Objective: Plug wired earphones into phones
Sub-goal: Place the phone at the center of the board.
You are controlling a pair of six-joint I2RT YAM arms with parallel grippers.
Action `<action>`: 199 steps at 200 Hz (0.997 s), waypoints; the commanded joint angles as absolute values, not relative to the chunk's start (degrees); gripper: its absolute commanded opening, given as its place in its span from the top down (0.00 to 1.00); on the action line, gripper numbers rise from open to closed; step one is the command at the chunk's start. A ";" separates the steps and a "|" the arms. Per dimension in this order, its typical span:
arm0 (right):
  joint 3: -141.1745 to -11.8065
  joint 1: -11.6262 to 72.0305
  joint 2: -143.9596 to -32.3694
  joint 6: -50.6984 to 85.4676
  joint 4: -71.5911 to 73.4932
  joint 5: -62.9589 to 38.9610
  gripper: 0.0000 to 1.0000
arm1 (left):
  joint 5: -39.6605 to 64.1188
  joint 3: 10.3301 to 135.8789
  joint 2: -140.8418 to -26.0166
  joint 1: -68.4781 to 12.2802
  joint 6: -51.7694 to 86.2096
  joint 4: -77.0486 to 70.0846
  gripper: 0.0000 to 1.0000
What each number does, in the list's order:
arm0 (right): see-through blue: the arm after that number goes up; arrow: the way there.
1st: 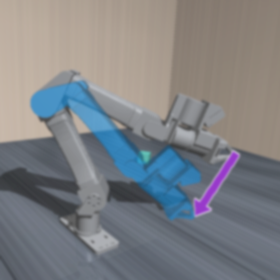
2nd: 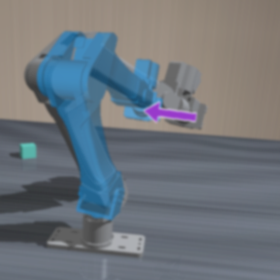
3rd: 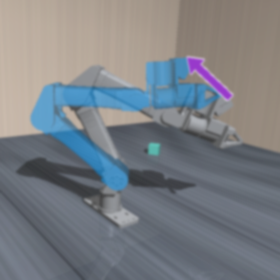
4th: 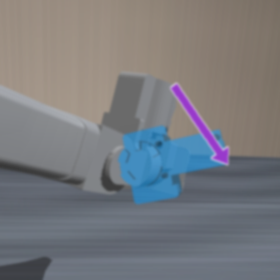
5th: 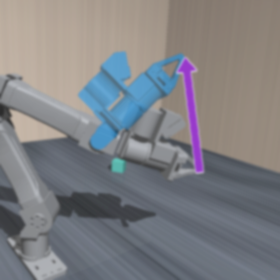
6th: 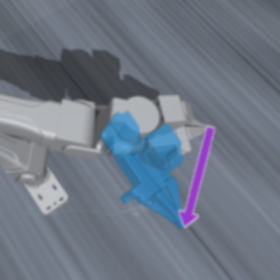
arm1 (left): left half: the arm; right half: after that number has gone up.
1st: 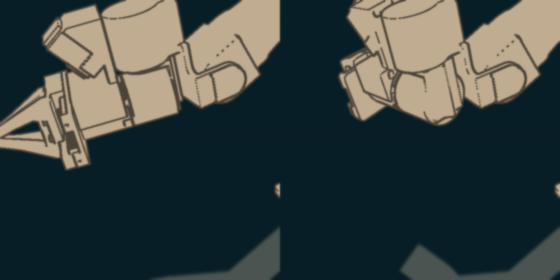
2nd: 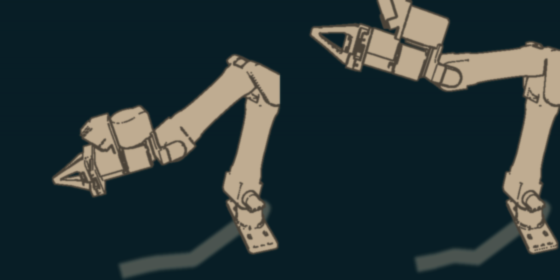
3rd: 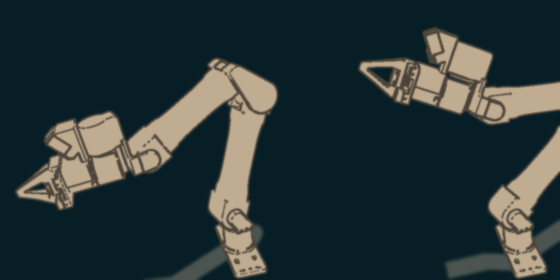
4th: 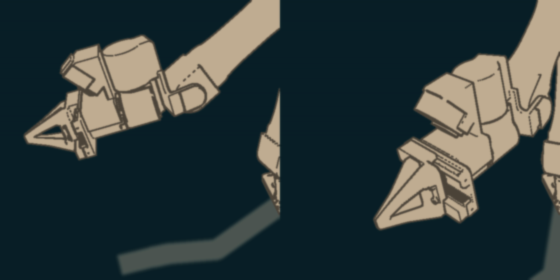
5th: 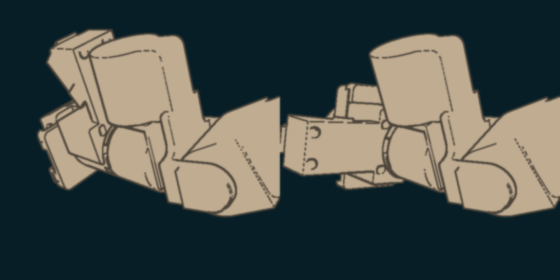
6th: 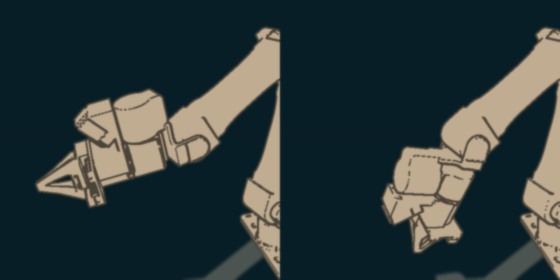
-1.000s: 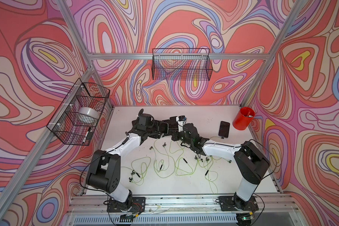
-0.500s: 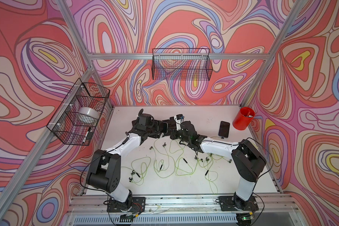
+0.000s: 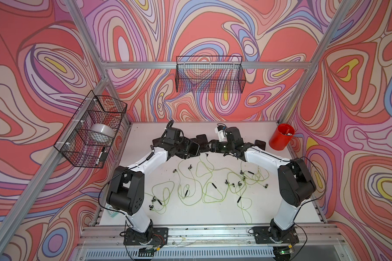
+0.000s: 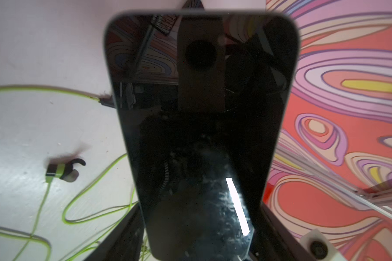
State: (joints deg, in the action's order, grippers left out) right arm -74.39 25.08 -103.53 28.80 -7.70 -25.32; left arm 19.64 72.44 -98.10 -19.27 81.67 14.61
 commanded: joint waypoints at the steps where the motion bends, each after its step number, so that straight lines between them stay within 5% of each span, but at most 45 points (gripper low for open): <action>1: -78.36 23.26 -101.87 25.82 -19.94 -31.17 0.46 | 16.15 82.31 -101.59 -21.34 66.63 25.55 1.00; 109: -71.20 11.16 -90.31 20.88 -27.85 -25.31 0.49 | 3.31 132.17 -133.01 -37.90 37.19 56.12 1.00; 199: -61.22 9.95 -84.00 21.33 -26.46 -20.42 0.50 | 7.53 148.25 -151.01 -40.08 35.38 53.83 1.00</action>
